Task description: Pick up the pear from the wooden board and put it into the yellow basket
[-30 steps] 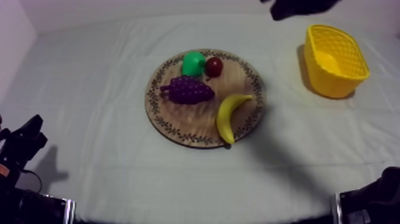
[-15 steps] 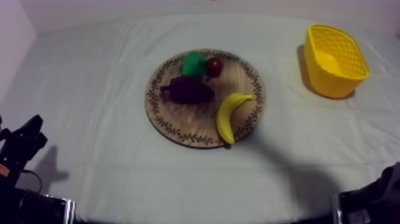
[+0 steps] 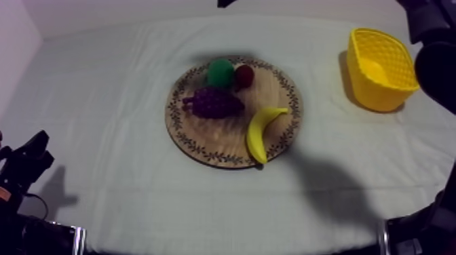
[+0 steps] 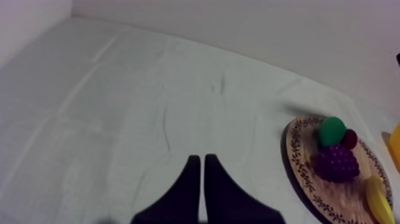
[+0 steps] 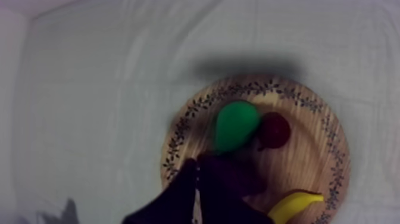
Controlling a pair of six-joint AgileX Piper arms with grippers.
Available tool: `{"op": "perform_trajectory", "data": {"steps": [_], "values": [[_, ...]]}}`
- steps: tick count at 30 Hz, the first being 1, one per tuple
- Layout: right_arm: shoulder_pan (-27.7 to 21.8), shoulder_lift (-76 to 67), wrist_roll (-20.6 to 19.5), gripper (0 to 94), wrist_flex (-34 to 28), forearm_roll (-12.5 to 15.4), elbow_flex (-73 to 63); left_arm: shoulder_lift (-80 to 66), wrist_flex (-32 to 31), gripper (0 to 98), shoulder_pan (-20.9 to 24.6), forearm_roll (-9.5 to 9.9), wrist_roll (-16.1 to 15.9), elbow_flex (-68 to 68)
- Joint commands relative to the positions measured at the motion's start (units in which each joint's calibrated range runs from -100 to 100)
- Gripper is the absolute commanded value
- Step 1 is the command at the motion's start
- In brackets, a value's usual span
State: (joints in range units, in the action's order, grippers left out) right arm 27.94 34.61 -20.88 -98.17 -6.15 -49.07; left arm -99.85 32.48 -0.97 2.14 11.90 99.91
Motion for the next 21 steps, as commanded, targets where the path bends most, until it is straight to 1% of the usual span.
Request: {"op": "perform_trajectory", "data": {"steps": [1,5,12,18,21], "values": [[0.03,0.08,0.41,12.6,0.02,0.08,0.31,0.02,0.02,0.1,-0.01,-0.01,0.0,-0.02],[0.3,0.29,1.47,23.9,-0.08,0.17,1.42,0.02,0.02,0.1,-0.01,-0.01,0.0,-0.02],[0.65,0.67,2.66,40.8,-0.13,-0.22,3.09,0.02,0.02,0.1,-0.01,-0.01,0.0,-0.02],[0.39,2.12,3.09,50.0,-0.14,-0.3,3.35,0.02,0.02,0.1,-0.01,-0.01,0.0,-0.02],[0.29,3.44,3.11,52.1,-0.14,-0.42,2.98,0.02,0.02,0.1,-0.01,-0.01,0.0,-0.02]]}}
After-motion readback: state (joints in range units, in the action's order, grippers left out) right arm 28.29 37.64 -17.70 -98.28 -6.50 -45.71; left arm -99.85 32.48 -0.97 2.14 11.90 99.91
